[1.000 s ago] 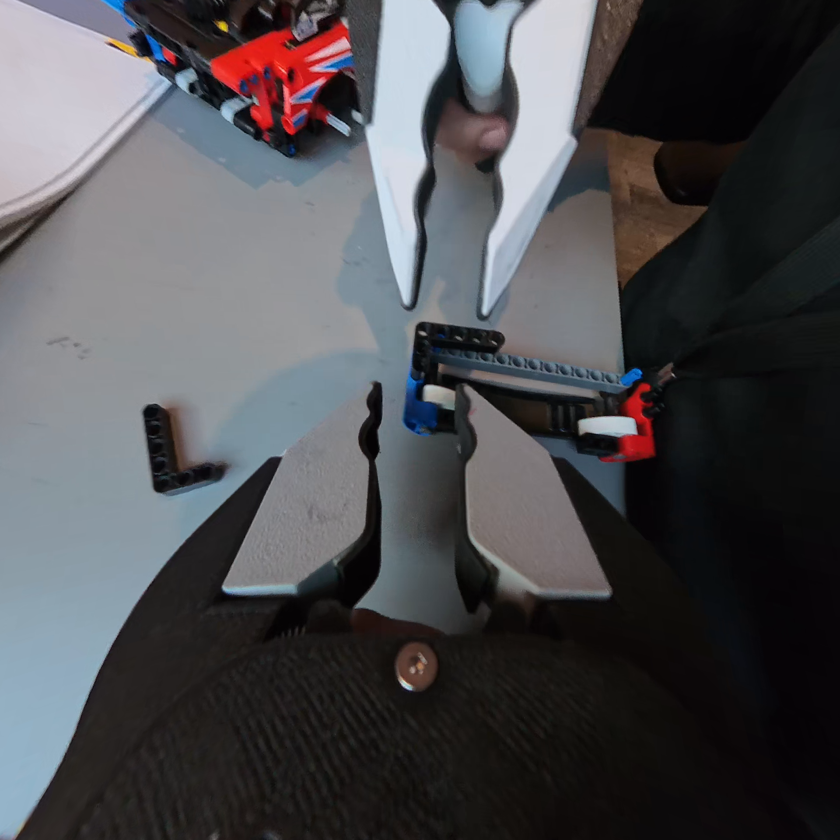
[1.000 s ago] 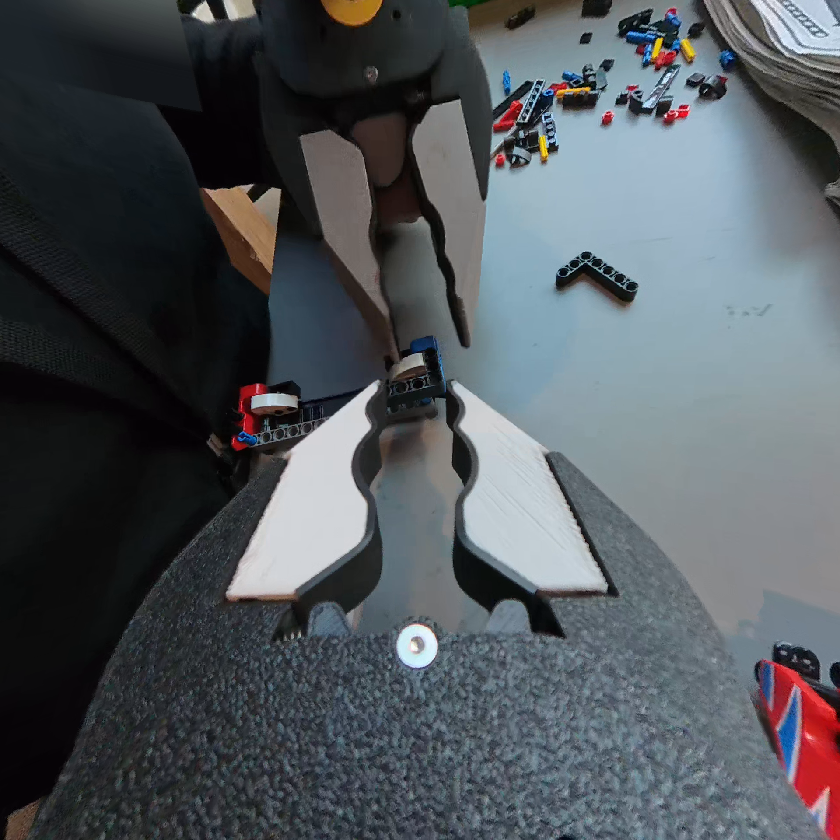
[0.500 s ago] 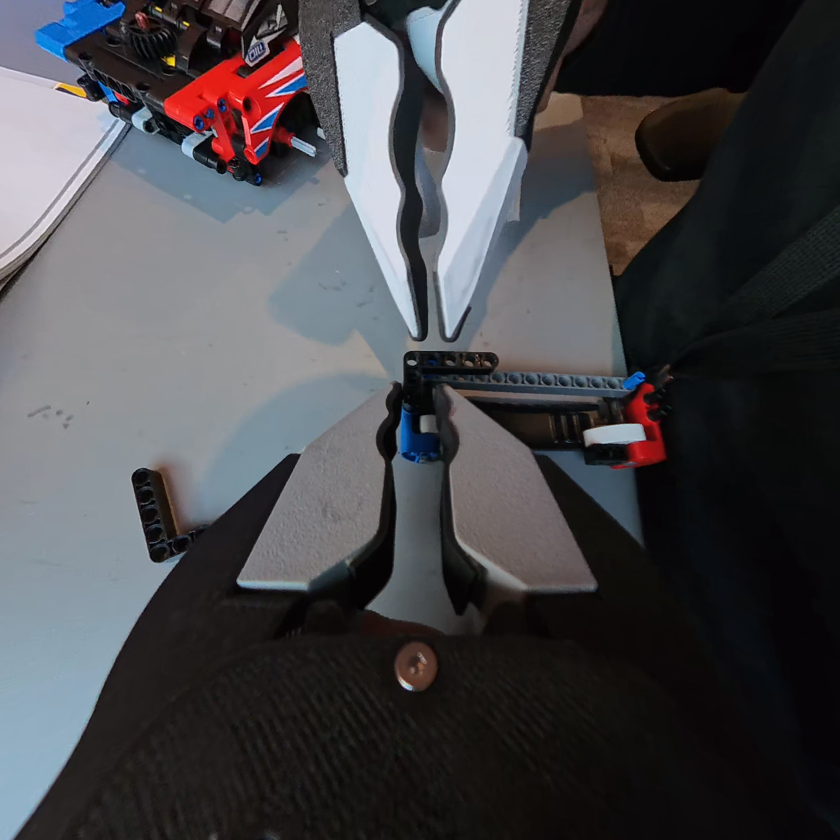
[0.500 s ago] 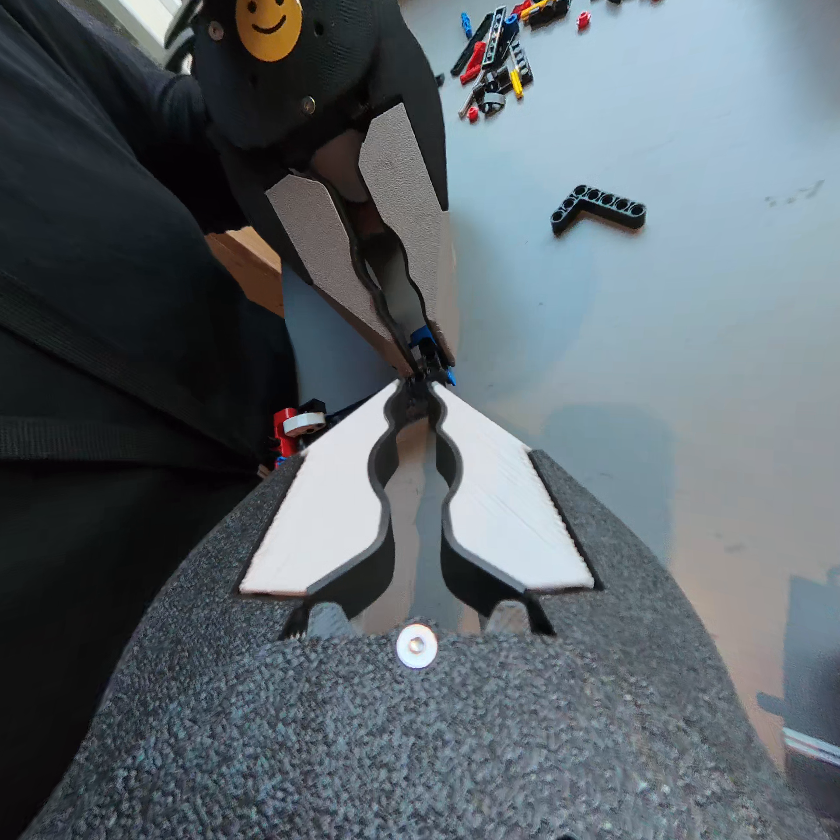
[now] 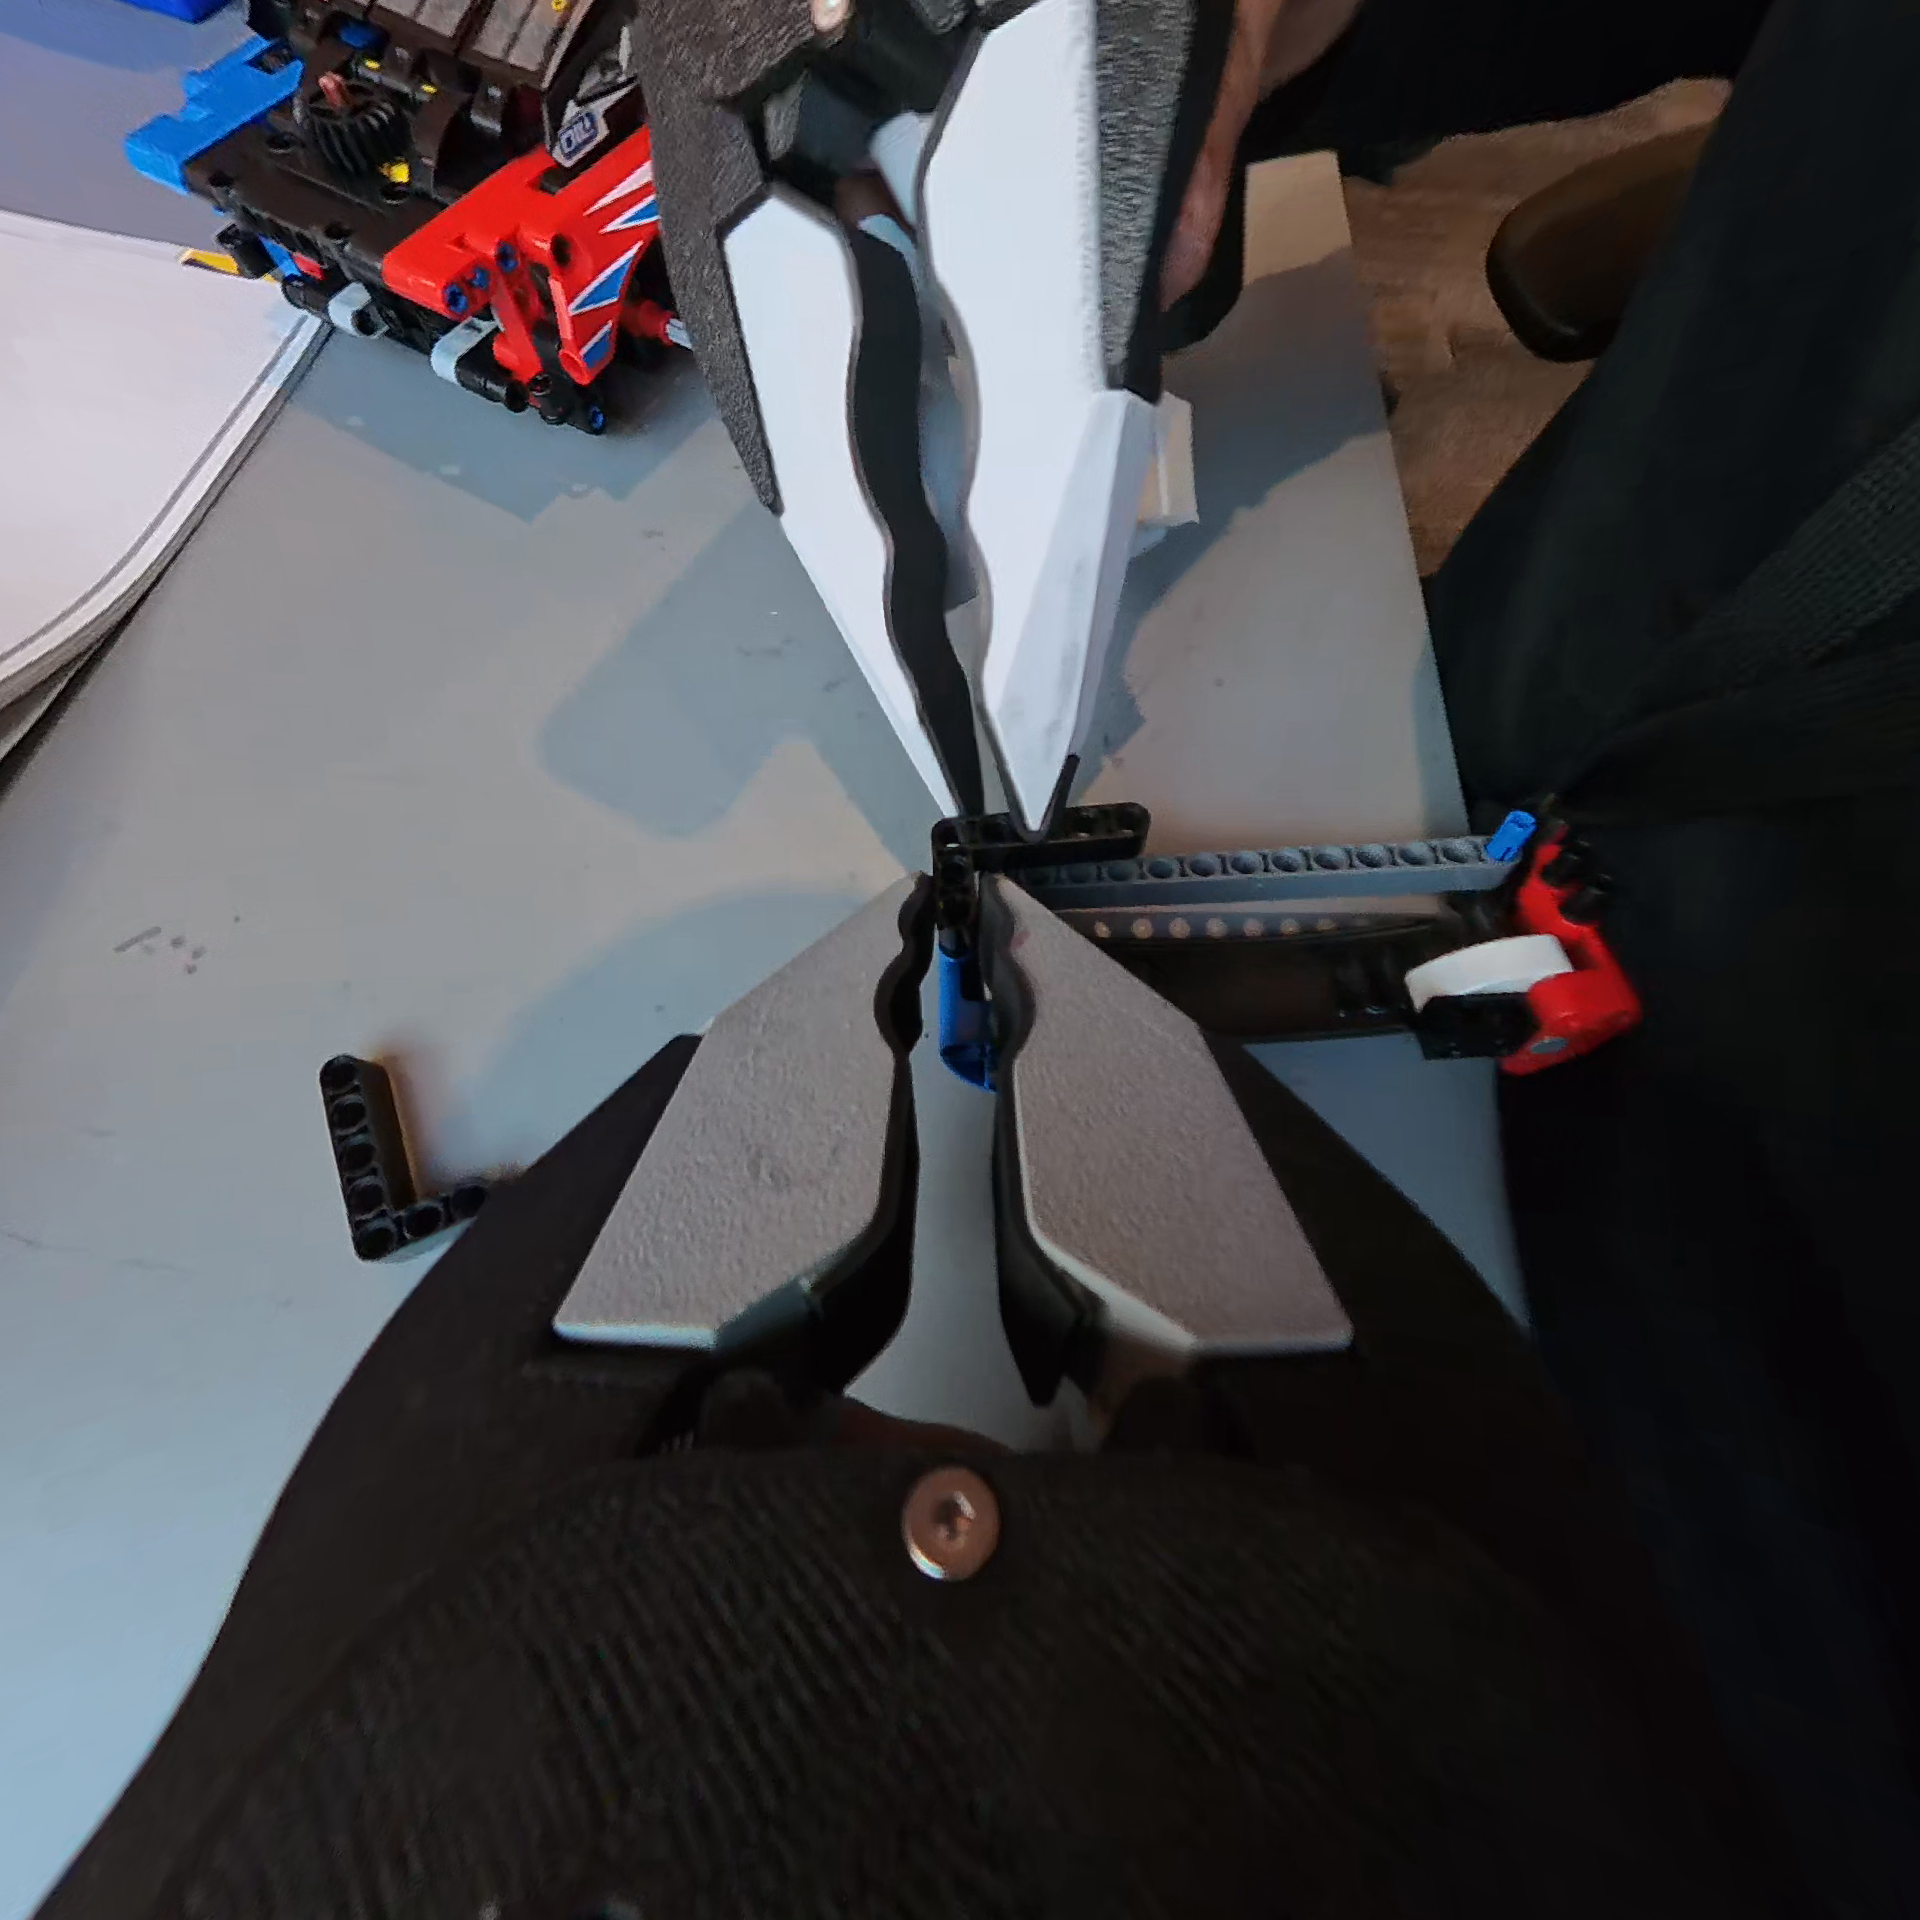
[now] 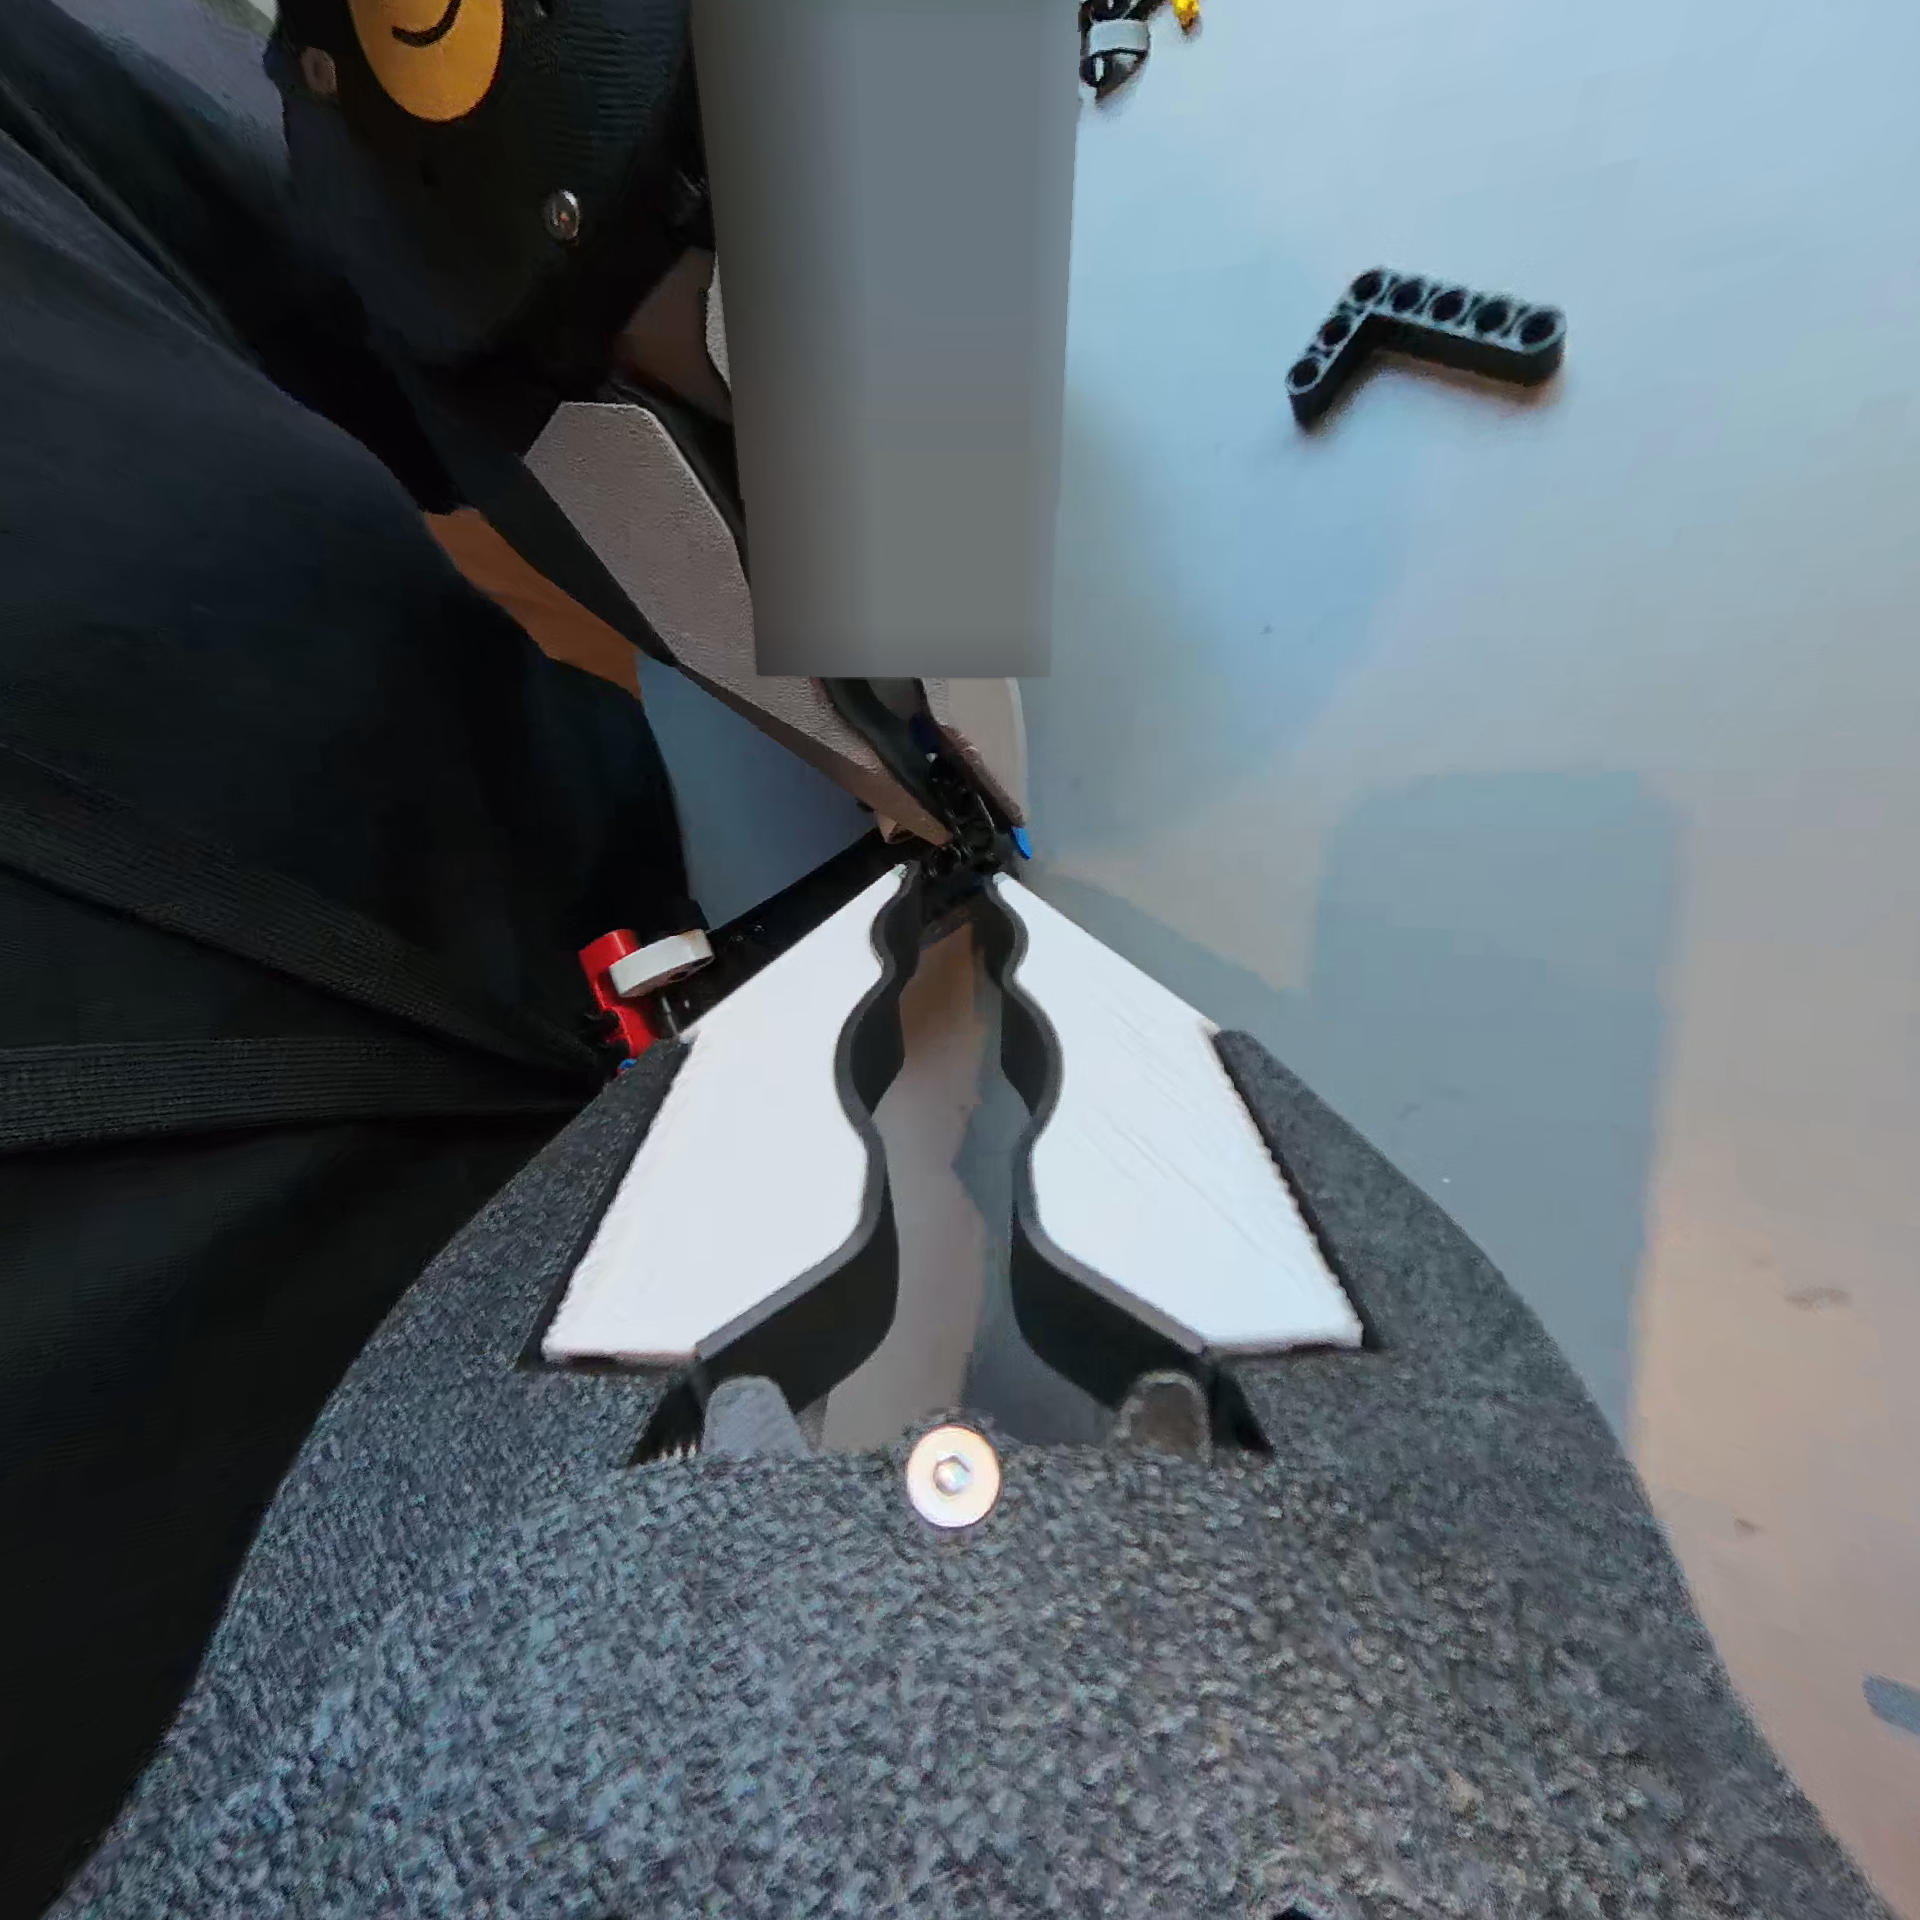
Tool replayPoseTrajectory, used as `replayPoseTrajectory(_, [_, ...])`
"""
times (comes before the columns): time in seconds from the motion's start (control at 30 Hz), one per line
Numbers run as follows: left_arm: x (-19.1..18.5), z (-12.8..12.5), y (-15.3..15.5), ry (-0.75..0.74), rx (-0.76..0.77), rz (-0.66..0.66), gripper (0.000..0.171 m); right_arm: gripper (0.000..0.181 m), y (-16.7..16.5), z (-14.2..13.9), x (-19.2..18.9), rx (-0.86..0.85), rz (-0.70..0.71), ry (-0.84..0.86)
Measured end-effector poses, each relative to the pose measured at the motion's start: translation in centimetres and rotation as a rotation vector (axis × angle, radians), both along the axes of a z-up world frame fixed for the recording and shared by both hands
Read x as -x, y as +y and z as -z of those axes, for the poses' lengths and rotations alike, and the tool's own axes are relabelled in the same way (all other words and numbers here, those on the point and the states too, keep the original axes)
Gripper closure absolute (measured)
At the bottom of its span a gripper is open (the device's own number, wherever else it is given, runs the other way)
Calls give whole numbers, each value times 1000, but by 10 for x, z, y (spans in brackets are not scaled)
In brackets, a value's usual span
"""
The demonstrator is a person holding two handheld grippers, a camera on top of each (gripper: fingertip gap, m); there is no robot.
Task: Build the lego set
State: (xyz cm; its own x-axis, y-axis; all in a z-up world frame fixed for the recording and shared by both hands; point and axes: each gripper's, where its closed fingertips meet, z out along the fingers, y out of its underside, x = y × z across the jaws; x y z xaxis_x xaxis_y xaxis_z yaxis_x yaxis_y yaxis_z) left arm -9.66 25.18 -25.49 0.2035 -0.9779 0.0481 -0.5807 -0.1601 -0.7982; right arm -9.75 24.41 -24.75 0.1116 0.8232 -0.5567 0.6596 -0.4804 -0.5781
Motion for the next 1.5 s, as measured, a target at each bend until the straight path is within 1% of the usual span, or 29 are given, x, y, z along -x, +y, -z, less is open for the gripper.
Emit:
replayPoseTrajectory(0.07, [4, -1, 2, -5, 5, -32, 167, 169, 2, -3, 3, -61, -6, 4])
replayPoseTrajectory(0.13, [12, 0, 3, 3, 3, -52, 165, 162, 3, -7, 5, -120, -34, 30])
replayPoseTrajectory(0.23, [18, -3, -1, -13, 74, -60, 154, 138, 5, -11, 6, -262, -94, 52])
replayPoseTrajectory(0.3, [22, -5, -2, -23, 95, -65, 151, 139, 6, -13, 7, -374, -158, 72])
replayPoseTrajectory(0.37, [28, -4, 0, -6, 110, -88, 140, 142, 13, -13, 8, -457, -196, 68])
replayPoseTrajectory(0.43, [32, -1, -5, 21, 133, -81, 135, 143, 14, -18, 12, -432, -226, 88])
replayPoseTrajectory(0.5, [33, 4, -9, 43, 124, -78, 131, 146, 13, -25, 17, -418, -262, 129])
replayPoseTrajectory(0.57, [32, 11, -15, 79, 124, -71, 127, 149, 12, -24, 20, -432, -304, 111])
replayPoseTrajectory(0.6, [32, 15, -17, 93, 111, -69, 135, 150, 10, -20, 21, -445, -332, 89])
replayPoseTrajectory(0.63, [29, 15, -17, 85, 89, -71, 138, 150, 7, -17, 21, -454, -366, 71])
replayPoseTrajectory(0.7, [26, 15, -18, 83, 94, -69, 139, 150, 1, -9, 19, -471, -424, 28])
replayPoseTrajectory(0.77, [25, 15, -17, 82, 101, -70, 139, 145, -3, -9, 18, -472, -454, 15])
replayPoseTrajectory(0.83, [25, 15, -17, 81, 99, -67, 139, 140, -1, -10, 17, -484, -458, -2])
replayPoseTrajectory(0.97, [25, 15, -16, 81, 100, -68, 139, 141, -2, -14, 15, -491, -466, 10])
replayPoseTrajectory(1.1, [22, 15, -16, 86, 90, -73, 135, 141, -3, -8, 13, -528, -487, -14])
replayPoseTrajectory(1.2, [20, 16, -16, 89, 82, -78, 138, 141, -4, -7, 13, -522, -486, -13])
replayPoseTrajectory(1.5, [18, 16, -16, 86, 82, -72, 138, 142, -5, -5, 12, -544, -453, 19])
